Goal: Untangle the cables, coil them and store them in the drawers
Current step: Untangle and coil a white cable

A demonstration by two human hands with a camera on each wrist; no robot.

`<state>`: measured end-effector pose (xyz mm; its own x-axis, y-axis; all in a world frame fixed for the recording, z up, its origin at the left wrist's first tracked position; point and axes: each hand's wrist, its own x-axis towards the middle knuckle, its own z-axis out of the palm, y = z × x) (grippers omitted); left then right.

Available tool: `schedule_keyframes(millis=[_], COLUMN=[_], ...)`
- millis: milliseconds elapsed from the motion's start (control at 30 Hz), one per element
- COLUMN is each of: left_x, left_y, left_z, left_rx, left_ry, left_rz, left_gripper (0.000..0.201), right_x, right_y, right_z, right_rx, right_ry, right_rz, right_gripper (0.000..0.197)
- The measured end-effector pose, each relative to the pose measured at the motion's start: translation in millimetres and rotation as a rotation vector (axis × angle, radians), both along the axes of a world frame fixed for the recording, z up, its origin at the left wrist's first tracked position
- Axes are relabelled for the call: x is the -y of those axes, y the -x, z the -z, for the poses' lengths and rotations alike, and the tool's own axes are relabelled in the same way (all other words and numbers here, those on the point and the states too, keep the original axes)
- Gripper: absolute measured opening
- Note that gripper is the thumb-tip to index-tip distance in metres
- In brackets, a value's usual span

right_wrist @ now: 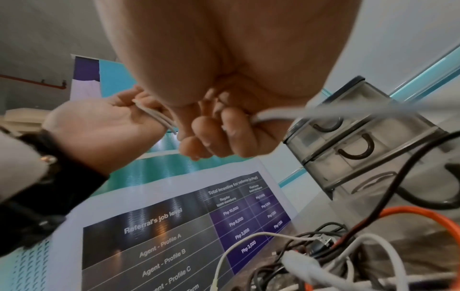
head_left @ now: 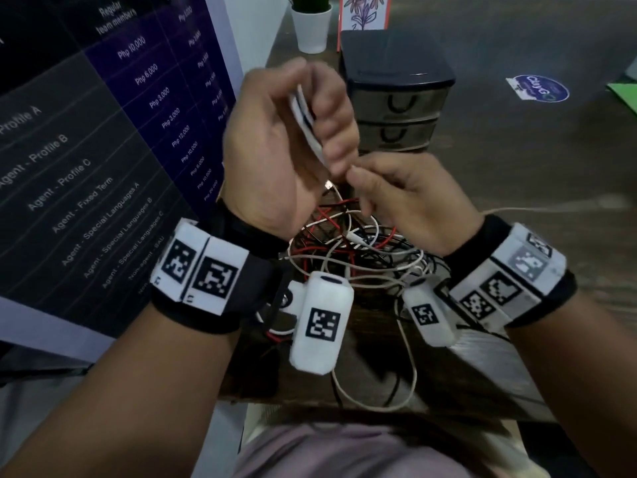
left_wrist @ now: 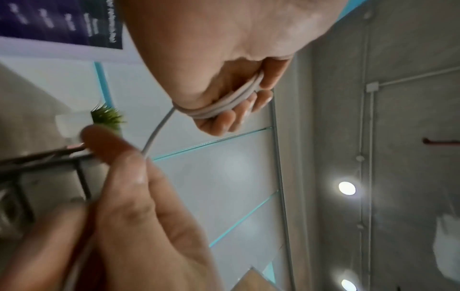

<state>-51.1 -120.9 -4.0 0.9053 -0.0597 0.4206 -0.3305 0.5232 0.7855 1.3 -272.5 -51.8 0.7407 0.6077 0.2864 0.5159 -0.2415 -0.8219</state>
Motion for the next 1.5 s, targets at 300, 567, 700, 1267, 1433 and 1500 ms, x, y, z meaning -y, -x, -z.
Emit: schedule_keyframes(millis=[300, 567, 700, 1267, 1433, 1500], left_x=[-19.0, -1.3, 7.8, -16.1, -17.5, -10.4], left_y=[-8.0, -3.8, 2.3, -12.9, -17.9, -12.9], left_z=[3.6, 13.9, 8.5, 5.4, 32.8, 32.7], left_rx=[0.078, -0.151, -0.162, 0.028, -0.043, -0.178], left_ry=[-0.950, -1.209, -0.994, -0.544, -1.155, -1.164], left_rz=[-0.711, -0.411, -0.232, -0.643, -0.619, -0.483], left_gripper=[0.024, 0.067, 0.071, 0.022, 0.044, 0.058], right_x=[10.2, 21.7, 20.0, 3.7, 11.1, 12.7], right_y=[19.5, 11.6, 3.6, 11.2, 13.9, 10.8], right_z=[-12.1, -47.9, -50.7, -4.3, -28.8, -35.1], right_rx=[0.017, 0.239, 0.347, 0.122, 0.214, 0.212], right_ry=[0.215, -0.066, -0.245, 0.293, 0.166, 0.080], right_rz=[-0.097, 0.046, 0.197, -0.119, -0.084, -0.053], right_gripper=[0.016, 0.011, 0.020, 0.022, 0.019, 0.013])
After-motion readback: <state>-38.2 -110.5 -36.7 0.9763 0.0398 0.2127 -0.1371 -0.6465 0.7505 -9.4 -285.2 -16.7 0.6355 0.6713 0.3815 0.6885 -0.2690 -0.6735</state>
